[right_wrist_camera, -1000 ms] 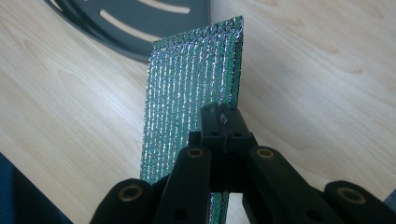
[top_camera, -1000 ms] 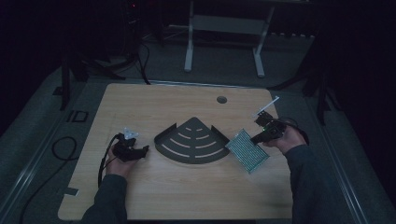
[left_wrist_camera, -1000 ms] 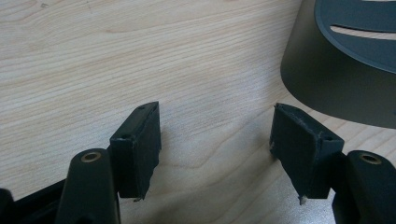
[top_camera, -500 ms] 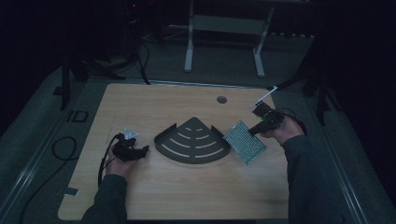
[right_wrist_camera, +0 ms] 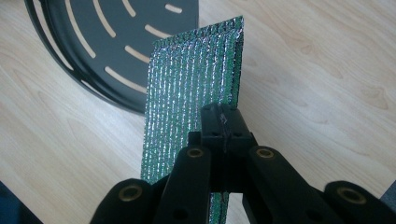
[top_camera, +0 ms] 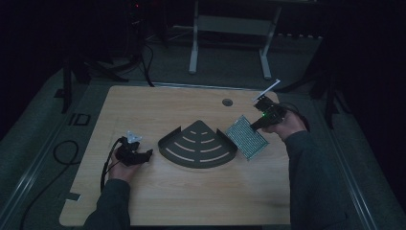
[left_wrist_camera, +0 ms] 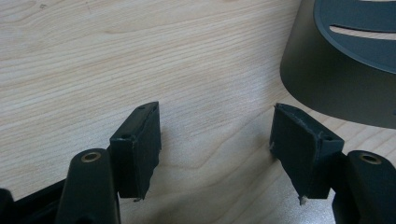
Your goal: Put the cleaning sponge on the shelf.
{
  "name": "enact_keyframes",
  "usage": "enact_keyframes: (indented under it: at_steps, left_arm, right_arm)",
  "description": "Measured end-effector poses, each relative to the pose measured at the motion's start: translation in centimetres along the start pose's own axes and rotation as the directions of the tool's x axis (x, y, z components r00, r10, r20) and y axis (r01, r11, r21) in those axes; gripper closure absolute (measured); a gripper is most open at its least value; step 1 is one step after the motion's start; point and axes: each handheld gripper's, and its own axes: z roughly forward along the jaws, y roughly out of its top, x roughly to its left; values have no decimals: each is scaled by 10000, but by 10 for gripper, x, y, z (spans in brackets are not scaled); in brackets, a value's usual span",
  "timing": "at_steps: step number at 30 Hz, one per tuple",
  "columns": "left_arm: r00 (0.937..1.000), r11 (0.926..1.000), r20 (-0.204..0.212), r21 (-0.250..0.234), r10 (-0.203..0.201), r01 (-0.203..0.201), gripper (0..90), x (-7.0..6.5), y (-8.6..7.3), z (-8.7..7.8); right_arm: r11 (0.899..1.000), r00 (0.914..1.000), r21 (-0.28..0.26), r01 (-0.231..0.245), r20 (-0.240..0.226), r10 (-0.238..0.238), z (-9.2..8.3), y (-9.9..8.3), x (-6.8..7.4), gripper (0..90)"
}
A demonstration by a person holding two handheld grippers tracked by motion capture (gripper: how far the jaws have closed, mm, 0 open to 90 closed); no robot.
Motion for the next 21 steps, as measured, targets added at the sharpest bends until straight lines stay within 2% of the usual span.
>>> enact_keyframes:
  at_steps: [10, 21]
  left_arm:
    - [10000, 10000, 15, 2, 12, -12, 346, 0, 0, 0]
    - [10000, 10000, 11, -7, 11, -11, 346, 0, 0, 0]
  right_arm:
    - [9999, 10000, -103, 8, 39, -7, 4, 18, 4, 900]
    - [9999, 9999, -115, 85, -104, -86, 16, 34, 12, 900]
